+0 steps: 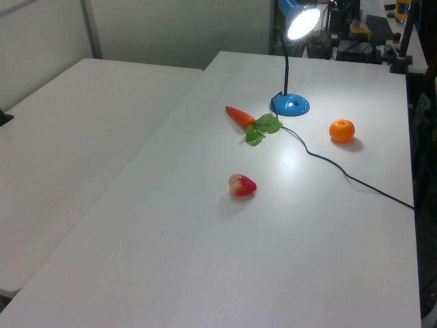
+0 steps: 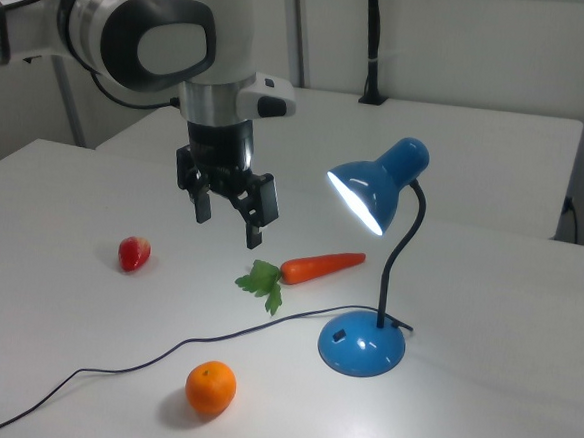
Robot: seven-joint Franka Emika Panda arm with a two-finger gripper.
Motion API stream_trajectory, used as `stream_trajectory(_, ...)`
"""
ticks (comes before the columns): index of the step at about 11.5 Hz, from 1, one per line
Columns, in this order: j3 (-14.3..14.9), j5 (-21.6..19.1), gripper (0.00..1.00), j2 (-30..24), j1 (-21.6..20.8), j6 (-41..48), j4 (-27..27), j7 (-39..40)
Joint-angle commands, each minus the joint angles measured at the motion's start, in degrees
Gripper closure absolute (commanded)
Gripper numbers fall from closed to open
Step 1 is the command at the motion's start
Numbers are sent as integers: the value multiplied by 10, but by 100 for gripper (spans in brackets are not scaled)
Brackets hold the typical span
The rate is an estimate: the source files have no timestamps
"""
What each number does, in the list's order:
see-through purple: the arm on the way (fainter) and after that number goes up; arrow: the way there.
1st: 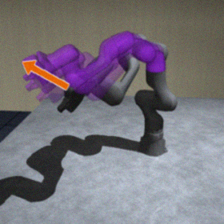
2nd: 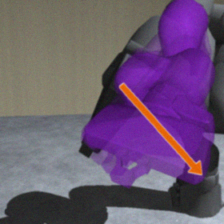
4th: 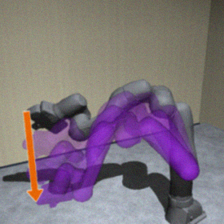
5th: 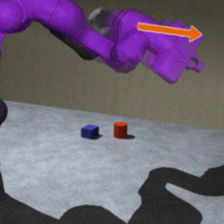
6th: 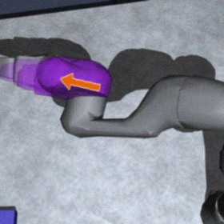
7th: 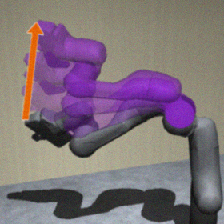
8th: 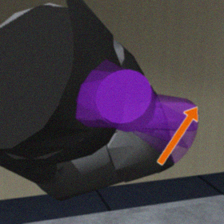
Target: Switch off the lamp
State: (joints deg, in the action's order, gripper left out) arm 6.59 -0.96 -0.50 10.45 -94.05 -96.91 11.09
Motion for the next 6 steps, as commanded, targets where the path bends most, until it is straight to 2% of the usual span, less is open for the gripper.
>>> stream_trajectory(1,1,3,0,3,-4,25,14,16)
stream_trajectory(6,1,3,0,2,-4,33,14,16)
